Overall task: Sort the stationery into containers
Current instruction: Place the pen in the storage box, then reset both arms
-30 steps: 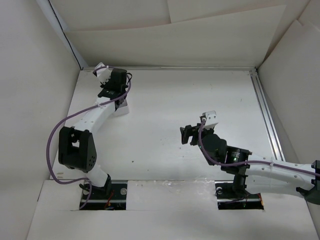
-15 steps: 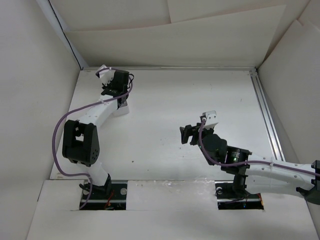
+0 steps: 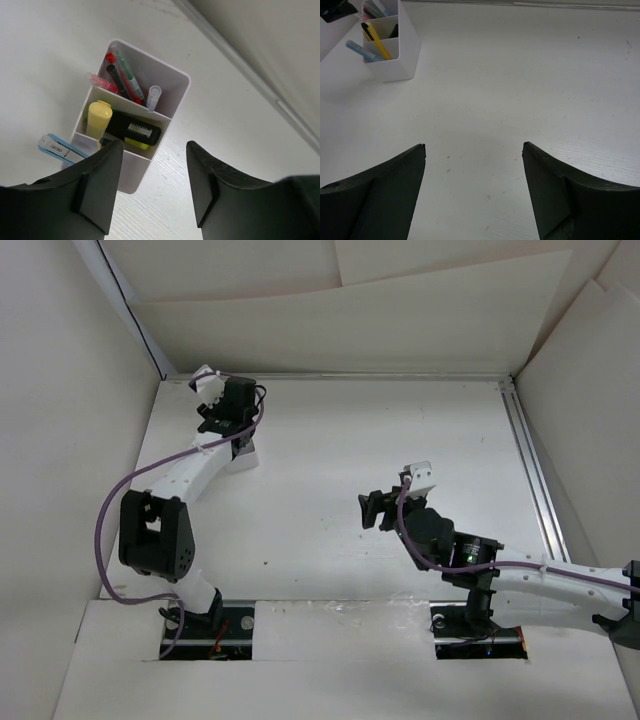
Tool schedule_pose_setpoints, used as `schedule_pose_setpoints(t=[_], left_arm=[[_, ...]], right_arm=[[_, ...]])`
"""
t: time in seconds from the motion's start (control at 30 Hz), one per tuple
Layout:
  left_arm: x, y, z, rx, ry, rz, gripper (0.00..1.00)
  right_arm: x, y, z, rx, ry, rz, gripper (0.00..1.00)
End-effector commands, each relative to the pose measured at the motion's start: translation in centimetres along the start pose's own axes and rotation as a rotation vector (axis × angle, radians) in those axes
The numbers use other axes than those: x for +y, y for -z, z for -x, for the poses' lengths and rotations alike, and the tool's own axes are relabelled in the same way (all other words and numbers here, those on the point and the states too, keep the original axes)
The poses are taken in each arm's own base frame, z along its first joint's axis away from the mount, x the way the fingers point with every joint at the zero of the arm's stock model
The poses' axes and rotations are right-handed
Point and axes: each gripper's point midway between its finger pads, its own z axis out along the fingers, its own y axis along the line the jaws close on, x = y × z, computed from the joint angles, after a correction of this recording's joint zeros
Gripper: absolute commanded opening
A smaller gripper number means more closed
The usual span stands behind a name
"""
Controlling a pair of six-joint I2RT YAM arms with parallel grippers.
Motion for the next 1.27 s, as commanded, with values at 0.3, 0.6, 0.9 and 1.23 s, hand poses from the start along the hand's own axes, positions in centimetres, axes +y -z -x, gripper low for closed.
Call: schedule_pose_setpoints(t=[0.3,0.6,0.9,1.23], left_arm=[[-2.8,12.8,9.7,-0.14,0.209,-0.39,1.0],[0.6,17.8,6.3,-0.011,0.094,-0.523,1.0],[6.8,22.9,3.1,0.031,0.034,-0.613,1.0],[8.7,25.5,3.1,0.038,0.018,-0.647,1.0]], right_arm=[[0.0,0.4,1.3,-0.048,-0.051,0.015,0.82],[-1.3,0.9,1.8,-0.076,-0.08,-0.022,1.0],[-0.6,0.4,1.2,-0.035,-0.04,-0.029,1.0],[-1.9,1.8,3.0,-0.064,-0.099,-0.032,1.0]])
